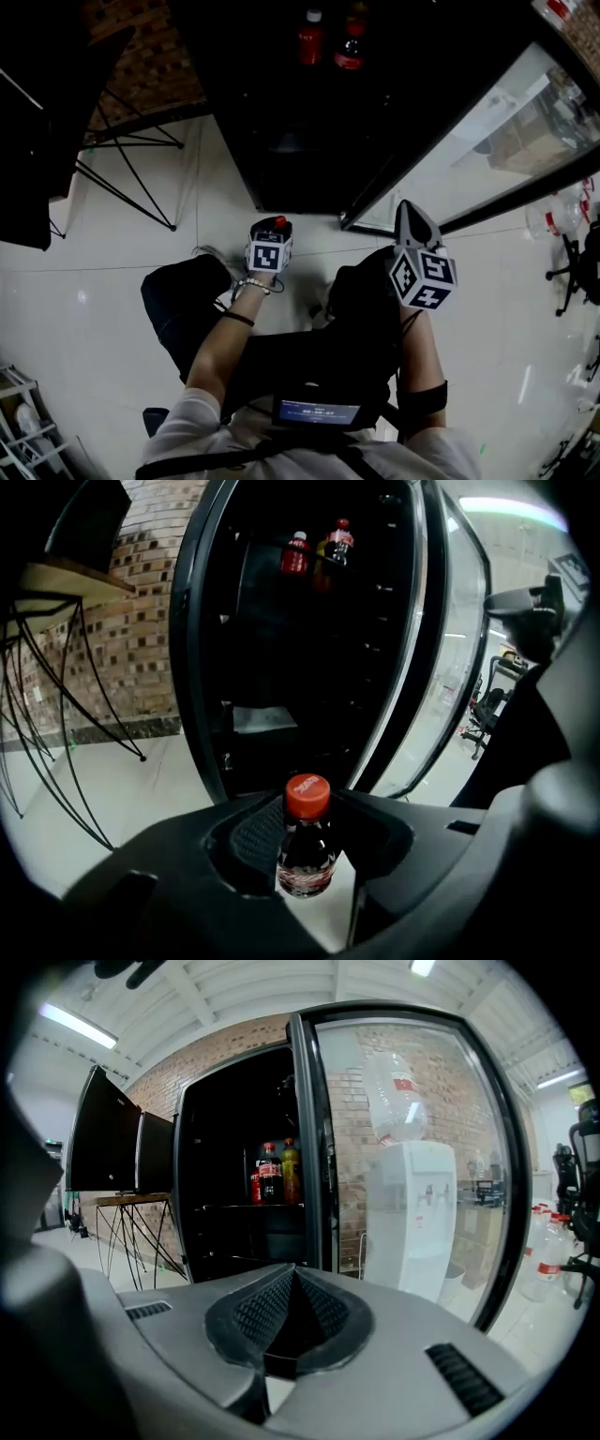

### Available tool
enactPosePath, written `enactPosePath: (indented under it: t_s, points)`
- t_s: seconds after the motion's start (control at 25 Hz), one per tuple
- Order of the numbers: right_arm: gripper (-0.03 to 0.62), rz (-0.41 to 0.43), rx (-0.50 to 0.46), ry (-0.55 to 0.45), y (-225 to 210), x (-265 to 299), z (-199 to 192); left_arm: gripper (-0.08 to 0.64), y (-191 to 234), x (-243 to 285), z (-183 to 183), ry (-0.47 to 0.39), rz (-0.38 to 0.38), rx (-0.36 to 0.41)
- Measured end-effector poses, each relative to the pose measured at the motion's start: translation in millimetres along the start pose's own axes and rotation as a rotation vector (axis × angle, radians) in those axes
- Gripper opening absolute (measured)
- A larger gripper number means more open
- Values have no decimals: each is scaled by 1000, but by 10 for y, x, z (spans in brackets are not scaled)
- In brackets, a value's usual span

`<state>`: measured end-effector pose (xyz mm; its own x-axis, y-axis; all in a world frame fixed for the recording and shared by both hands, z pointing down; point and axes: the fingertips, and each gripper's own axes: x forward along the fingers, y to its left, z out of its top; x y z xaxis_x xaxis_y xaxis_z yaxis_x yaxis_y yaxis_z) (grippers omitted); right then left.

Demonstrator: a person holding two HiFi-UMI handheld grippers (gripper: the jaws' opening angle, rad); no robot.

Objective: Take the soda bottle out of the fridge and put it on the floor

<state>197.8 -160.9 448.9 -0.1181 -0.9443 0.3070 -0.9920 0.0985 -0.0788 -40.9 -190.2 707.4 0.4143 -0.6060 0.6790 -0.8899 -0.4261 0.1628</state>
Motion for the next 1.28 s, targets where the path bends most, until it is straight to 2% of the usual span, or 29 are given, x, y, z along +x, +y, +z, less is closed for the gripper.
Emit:
enactPosePath:
  t_s: [0.28, 0.44, 0.68, 0.96, 1.28]
  points:
    - [17, 5, -15, 1, 5, 47, -12, 149, 203, 634, -709, 90, 43, -43]
    - [17, 7, -10, 1, -1, 69, -26, 149, 335, 916, -1051, 124, 80, -36]
    - [17, 13, -7, 1, 5, 110, -24, 149, 438, 1267, -1455, 179, 78, -33]
    - [17, 30, -12, 10, 66, 167, -39, 149, 544, 1533, -1735, 217, 74, -43]
    - [17, 34, -12, 15, 78, 222, -56, 147, 634, 1746, -1767, 246, 80, -18]
